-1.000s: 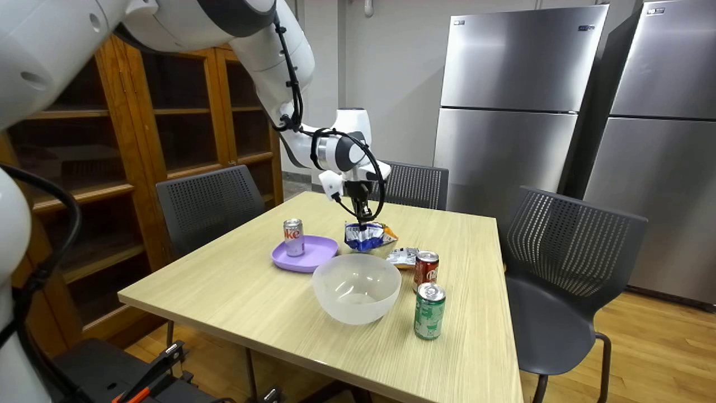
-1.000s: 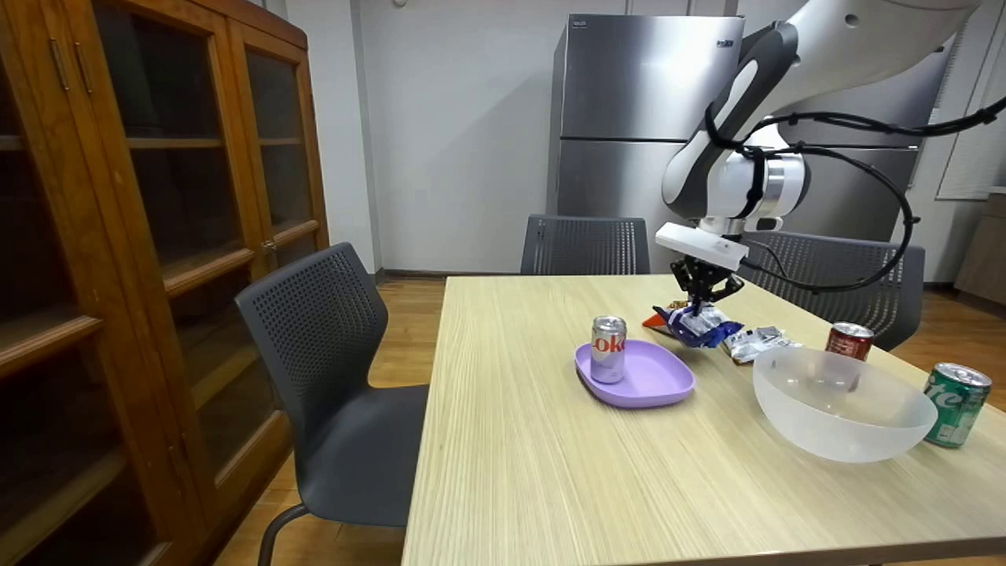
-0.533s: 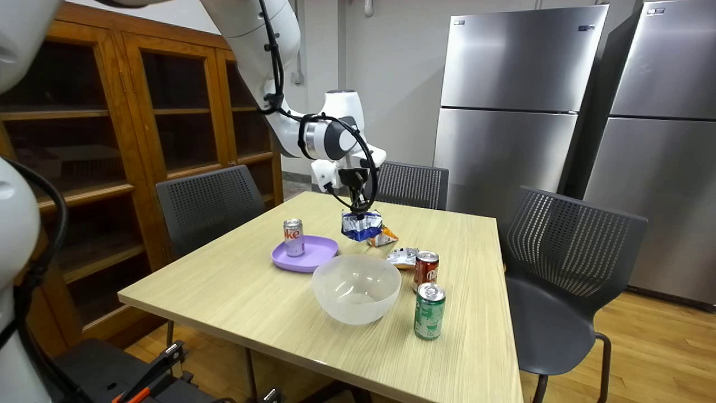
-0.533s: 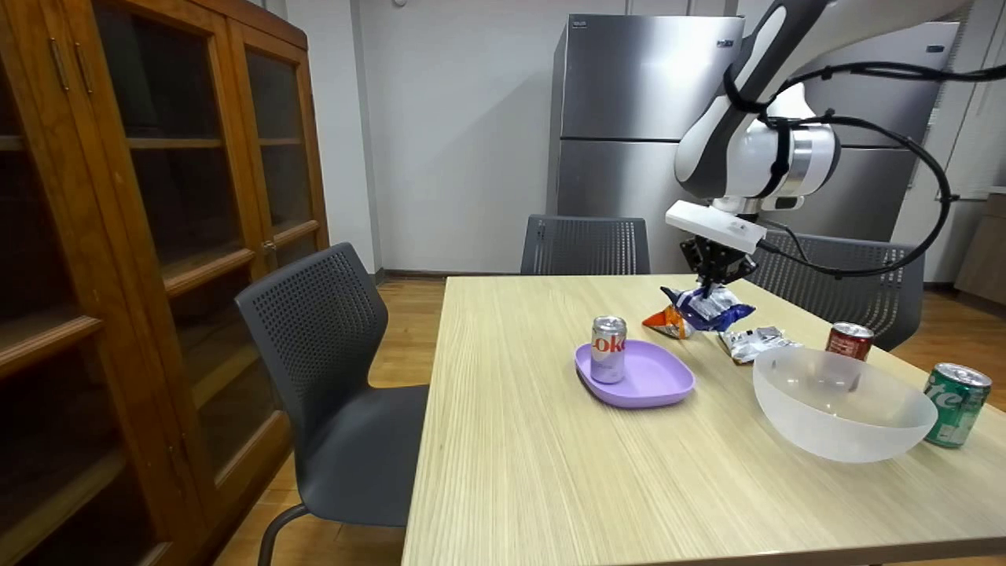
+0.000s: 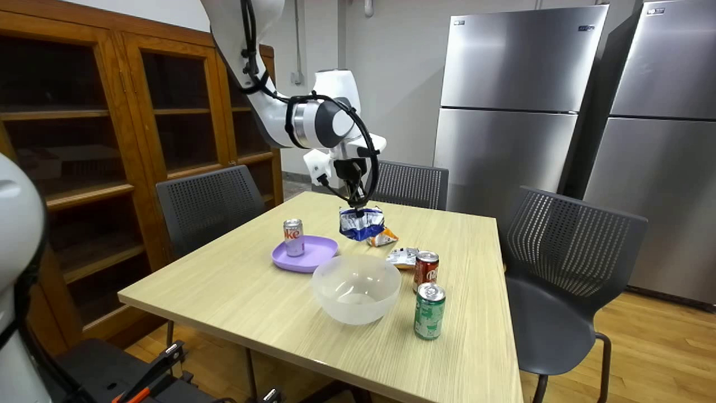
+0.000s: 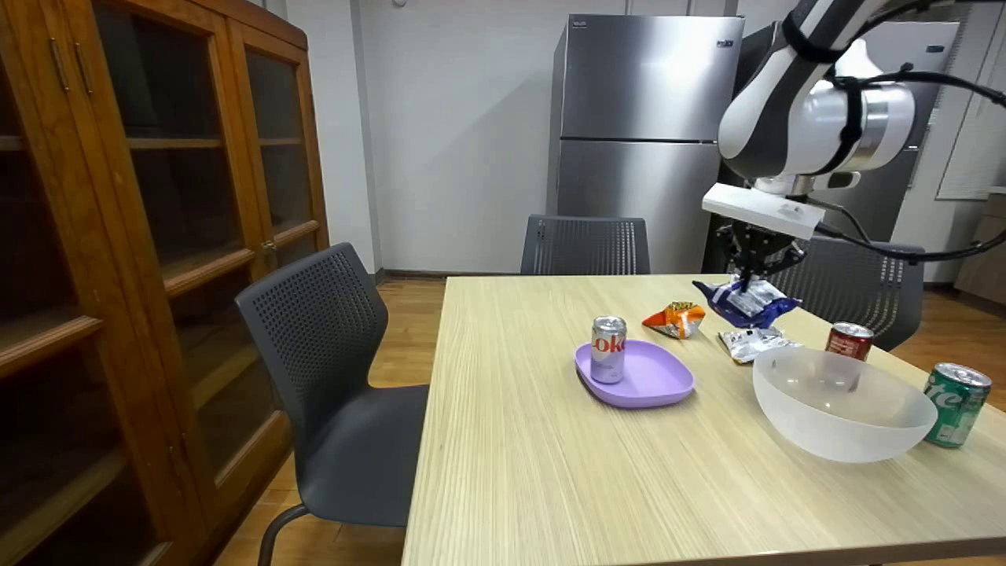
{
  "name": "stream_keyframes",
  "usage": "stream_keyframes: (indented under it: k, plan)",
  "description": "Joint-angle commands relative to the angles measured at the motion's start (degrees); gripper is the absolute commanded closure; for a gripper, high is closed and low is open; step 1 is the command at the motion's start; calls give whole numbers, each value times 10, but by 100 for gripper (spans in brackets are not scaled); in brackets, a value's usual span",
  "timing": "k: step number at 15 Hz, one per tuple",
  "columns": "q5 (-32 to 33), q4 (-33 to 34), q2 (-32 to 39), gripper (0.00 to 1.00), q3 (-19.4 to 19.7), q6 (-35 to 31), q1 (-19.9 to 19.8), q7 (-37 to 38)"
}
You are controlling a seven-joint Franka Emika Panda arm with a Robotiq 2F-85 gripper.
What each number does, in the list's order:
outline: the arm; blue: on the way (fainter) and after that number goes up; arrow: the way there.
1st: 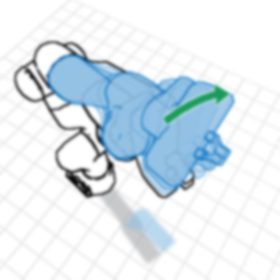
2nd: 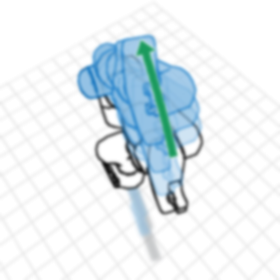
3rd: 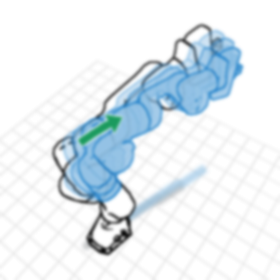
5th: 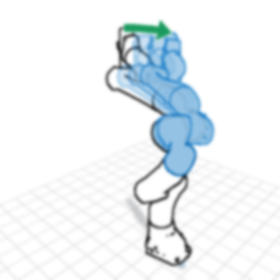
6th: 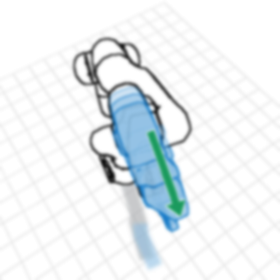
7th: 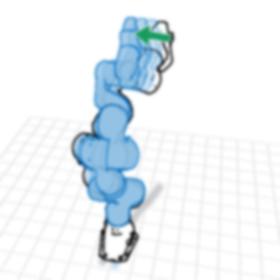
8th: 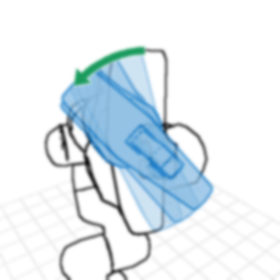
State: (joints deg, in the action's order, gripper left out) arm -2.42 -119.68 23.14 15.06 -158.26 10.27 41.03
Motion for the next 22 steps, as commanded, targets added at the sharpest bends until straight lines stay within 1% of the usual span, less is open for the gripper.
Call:
stream_keyframes:
  k: [1,3,7,12,16,22]
  plan:
    - [66,-61,-63,100,28,25,16,32]
    - [97,-73,-76,100,30,44,10,39]
    - [134,-86,-90,100,18,87,-2,34]
    - [147,-79,-73,100,1,137,-16,29]
    - [149,-68,-48,100,-4,143,-19,37]
    - [142,-45,6,100,2,137,-17,47]
